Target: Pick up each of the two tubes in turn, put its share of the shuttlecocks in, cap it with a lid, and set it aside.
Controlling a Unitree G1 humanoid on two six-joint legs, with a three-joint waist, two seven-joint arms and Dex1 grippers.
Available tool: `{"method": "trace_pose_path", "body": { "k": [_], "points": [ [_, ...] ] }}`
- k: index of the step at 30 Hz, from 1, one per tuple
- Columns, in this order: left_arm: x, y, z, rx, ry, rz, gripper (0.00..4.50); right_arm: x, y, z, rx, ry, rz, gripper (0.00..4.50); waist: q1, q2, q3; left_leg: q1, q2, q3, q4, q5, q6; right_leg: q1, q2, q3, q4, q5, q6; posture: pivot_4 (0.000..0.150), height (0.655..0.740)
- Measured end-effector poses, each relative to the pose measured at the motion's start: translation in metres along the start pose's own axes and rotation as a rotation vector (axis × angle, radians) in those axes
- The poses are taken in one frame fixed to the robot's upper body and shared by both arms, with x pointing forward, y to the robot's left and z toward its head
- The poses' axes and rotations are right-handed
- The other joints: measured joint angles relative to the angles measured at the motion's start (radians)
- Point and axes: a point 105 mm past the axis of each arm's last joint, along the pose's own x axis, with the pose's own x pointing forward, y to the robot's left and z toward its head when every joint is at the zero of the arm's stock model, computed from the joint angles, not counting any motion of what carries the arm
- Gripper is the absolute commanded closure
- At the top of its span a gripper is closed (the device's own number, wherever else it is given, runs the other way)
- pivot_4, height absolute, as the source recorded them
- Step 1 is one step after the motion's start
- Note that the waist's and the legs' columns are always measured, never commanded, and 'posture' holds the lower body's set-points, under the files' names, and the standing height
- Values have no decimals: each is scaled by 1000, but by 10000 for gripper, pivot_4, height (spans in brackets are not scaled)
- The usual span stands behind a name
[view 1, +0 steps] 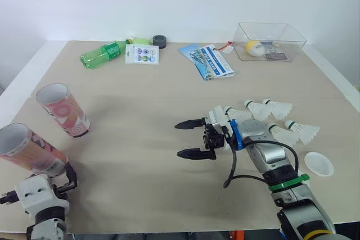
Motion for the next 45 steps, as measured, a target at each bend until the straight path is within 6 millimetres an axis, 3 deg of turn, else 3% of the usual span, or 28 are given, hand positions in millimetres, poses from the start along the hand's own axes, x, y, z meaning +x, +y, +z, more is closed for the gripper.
{"method": "trace_pose_path", "body": {
  "k": [7,14,26,29,39,45],
  "points": [
    [26,5,3,2,-14,-145,0,0,0,3,-11,4,-12,136,0,1,0,0,0,0,0,0,0,0,0,0,0,1,0,1500,7400],
    [32,3,2,23,-4,-252,0,-2,2,4,-14,13,-25,136,1,4,-2,1,1,0,0,0,0,1,0,0,1,1,0,1500,7400],
    [32,3,-1,36,-12,-292,0,-4,2,3,-4,19,-40,136,1,9,-4,2,1,1,0,0,0,1,0,0,1,1,0,1500,7400],
    [32,3,-2,38,-23,-305,7637,-4,2,3,-3,20,-40,0,1,10,-5,2,1,1,0,0,0,1,0,0,1,1,0,1500,7400],
    [32,3,-4,55,-48,-335,7637,-5,1,3,-2,23,-47,0,1,15,-8,3,1,1,-1,0,0,0,0,0,1,1,-1,1500,7400],
    [10,-2,-2,159,-39,-458,7637,-17,2,6,6,7,-114,0,1,14,-8,1,0,3,-1,-2,-2,0,-3,1,0,-2,1,1500,7400]
  ]
}}
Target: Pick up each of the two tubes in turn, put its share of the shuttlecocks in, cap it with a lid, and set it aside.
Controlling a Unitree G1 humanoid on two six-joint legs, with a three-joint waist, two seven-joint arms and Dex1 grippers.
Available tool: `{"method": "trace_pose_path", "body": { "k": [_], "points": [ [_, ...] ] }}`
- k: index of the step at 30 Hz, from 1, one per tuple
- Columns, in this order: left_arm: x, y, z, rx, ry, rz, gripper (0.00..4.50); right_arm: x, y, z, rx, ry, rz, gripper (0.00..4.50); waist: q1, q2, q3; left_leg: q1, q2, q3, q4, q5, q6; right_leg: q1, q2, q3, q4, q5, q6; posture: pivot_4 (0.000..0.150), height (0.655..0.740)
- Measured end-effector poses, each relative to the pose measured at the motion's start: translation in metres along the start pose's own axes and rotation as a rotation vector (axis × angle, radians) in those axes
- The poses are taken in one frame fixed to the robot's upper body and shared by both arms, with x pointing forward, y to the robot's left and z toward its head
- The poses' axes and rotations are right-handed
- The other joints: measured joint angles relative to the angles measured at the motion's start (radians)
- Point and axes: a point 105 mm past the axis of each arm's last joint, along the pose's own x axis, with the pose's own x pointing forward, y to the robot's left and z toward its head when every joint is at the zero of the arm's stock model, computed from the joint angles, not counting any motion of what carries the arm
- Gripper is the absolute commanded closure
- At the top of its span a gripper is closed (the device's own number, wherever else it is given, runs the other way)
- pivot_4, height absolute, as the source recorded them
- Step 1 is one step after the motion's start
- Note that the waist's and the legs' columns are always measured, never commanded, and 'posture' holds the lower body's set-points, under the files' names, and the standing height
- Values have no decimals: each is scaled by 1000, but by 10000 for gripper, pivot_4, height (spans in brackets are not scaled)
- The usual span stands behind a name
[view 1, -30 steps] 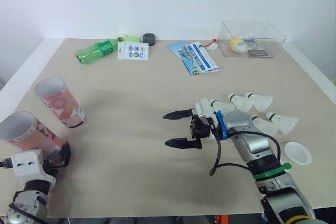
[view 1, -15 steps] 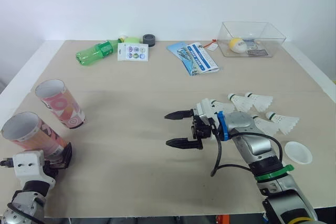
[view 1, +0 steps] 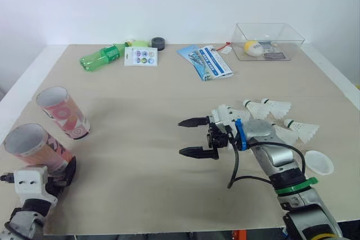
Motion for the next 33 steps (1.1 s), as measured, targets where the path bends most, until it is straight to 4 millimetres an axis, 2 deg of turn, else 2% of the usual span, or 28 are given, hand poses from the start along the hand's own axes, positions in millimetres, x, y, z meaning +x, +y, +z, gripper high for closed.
{"method": "trace_pose_path", "body": {
  "k": [4,6,11,13,17,20,24,28,33],
  "points": [
    [3,-25,14,78,-1,-180,7637,-6,2,0,18,-18,-49,0,5,-1,1,-1,-3,-2,0,0,0,-1,-2,0,0,-2,1,1500,7400],
    [12,-49,25,119,-8,-347,7637,-11,3,2,17,-24,-90,0,8,-2,2,-1,-4,-2,0,0,1,-1,-3,0,0,-2,1,1500,7400],
    [37,-94,55,206,-38,-701,7637,-17,4,4,10,-45,-166,0,3,-6,4,-1,-3,-2,0,0,1,0,-3,-2,0,-1,0,1500,7400],
    [43,-105,63,222,-45,-792,7637,-18,5,6,9,-56,-178,0,-3,-5,4,-1,-3,0,-1,0,1,-1,-3,-1,0,-1,1,1500,7400],
    [68,-124,82,293,-63,-991,7637,-22,7,5,8,-49,-202,0,2,-5,5,-2,-2,-5,-1,0,2,0,1,-2,1,-1,4,1500,7400],
    [85,-141,96,401,-61,-1132,7637,-28,8,5,3,-43,-239,0,5,-5,5,-3,-2,-6,-1,0,2,0,2,-3,1,0,6,1500,7400],
    [97,-153,101,538,10,-1241,7637,-34,12,0,18,-38,-284,0,1,-6,5,-4,-3,-6,-1,-2,5,0,2,-2,1,-1,7,1500,7400],
    [97,-170,110,603,82,-1340,7637,-41,17,-5,31,-32,-345,0,3,-5,6,-6,-3,-8,-1,-3,6,0,2,-4,1,-3,7,1500,7400],
    [104,-185,107,642,171,-1315,7637,-49,22,-6,41,-20,-412,0,5,-5,6,-6,-3,-12,1,-3,7,1,2,-6,2,-3,7,1500,7400]
  ]
}}
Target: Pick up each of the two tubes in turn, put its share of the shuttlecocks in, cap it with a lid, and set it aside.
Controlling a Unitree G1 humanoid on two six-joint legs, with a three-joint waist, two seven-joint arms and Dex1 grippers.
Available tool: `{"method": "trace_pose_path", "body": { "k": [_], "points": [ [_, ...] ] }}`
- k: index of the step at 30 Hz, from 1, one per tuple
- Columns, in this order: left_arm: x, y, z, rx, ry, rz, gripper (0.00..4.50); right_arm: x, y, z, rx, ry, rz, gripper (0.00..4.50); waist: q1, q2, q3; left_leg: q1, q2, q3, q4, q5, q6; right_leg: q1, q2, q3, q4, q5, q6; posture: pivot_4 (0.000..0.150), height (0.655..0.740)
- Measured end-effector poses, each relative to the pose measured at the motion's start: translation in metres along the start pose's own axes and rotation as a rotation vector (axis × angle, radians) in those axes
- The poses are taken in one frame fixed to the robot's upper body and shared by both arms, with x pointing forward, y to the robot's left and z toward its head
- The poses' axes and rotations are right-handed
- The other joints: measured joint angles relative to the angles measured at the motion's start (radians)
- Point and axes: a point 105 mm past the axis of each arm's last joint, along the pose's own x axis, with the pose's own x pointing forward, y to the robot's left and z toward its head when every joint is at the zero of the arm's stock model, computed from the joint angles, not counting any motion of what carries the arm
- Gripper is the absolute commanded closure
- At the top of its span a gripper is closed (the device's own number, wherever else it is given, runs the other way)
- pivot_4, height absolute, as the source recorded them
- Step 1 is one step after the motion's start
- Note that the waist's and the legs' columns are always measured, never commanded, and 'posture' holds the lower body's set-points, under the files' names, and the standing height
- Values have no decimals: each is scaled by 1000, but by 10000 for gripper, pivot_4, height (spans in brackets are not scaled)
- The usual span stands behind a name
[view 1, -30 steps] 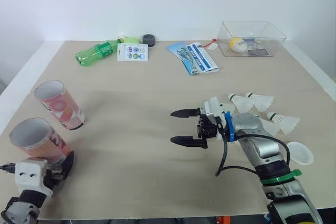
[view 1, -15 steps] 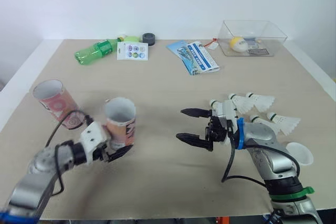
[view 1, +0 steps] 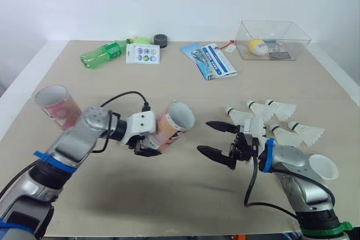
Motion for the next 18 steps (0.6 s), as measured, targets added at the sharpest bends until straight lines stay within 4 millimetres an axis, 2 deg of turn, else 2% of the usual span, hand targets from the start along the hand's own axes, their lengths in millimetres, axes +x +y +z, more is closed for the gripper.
{"method": "trace_pose_path", "body": {
  "k": [4,7,8,9,14,18],
  "points": [
    [6,1,5,16,20,15,7637,-15,-5,2,29,10,-79,0,3,1,0,1,-1,-1,2,1,1,2,-1,0,0,1,1,1500,7400],
    [14,3,11,65,27,16,7637,-49,-16,2,106,46,-222,0,29,1,0,1,-2,-1,5,1,1,4,-2,0,0,1,1,1500,7400],
    [14,3,11,66,28,16,7637,-50,-17,2,106,47,-226,0,30,1,0,1,-3,-2,5,1,2,4,-2,0,0,1,1,1500,7400],
    [16,5,12,86,34,17,7637,-59,-18,4,122,55,-262,0,30,1,0,1,-3,-1,6,2,2,5,-2,0,0,1,-1,1500,7400],
    [23,19,15,159,42,26,7637,-90,-2,-6,216,144,-339,0,40,2,-1,1,-5,-1,8,3,4,7,-3,1,0,1,0,1500,7400],
    [27,26,14,177,41,30,7637,-105,0,-2,241,169,-379,0,37,2,-1,2,-5,0,9,5,7,7,-5,1,0,4,0,1500,7400]
  ]
}}
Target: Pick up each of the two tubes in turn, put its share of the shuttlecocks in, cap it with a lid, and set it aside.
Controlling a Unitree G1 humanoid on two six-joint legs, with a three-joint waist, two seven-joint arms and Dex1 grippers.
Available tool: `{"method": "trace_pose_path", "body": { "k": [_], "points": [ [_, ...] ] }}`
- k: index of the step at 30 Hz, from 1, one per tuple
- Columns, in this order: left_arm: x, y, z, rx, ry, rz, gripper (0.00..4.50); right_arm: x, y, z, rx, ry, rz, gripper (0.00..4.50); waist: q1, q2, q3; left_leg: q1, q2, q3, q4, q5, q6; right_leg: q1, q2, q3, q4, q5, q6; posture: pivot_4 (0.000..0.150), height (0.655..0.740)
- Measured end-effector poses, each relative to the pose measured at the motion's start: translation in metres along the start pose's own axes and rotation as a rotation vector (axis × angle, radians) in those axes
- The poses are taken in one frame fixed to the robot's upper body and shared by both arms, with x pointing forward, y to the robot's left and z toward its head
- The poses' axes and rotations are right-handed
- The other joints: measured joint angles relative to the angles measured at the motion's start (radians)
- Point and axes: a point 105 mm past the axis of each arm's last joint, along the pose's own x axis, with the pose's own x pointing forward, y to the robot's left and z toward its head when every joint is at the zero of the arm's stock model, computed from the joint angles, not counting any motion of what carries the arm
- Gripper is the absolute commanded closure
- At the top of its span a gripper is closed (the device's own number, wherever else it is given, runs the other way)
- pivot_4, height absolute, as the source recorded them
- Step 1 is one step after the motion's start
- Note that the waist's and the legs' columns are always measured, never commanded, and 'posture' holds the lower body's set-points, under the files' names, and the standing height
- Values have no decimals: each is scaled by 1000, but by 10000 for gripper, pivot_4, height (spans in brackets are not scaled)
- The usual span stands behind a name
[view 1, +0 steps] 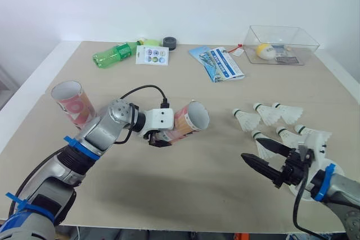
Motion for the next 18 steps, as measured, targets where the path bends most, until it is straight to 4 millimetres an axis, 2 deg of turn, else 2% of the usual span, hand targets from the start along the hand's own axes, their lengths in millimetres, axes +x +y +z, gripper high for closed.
{"method": "trace_pose_path", "body": {
  "k": [4,9,12,18],
  "points": [
    [3,5,0,23,-10,-13,7637,-16,-1,-5,52,38,-38,0,3,0,0,0,-1,-1,0,1,1,1,0,0,0,0,0,1500,7400],
    [5,9,1,42,-16,-32,7637,-21,-4,-15,86,62,-87,0,2,0,0,0,-1,-1,0,1,1,1,0,0,0,0,0,1500,7400],
    [6,10,2,39,-20,-45,7637,-17,-6,-21,80,70,-115,0,3,0,0,-1,-1,-1,0,1,1,0,0,0,-1,0,0,1500,7400],
    [10,9,7,49,-35,-50,7637,4,-14,-30,73,65,-149,0,5,0,0,-2,-2,-1,0,1,1,0,-2,0,-1,-1,1,1500,7400]
  ]
}}
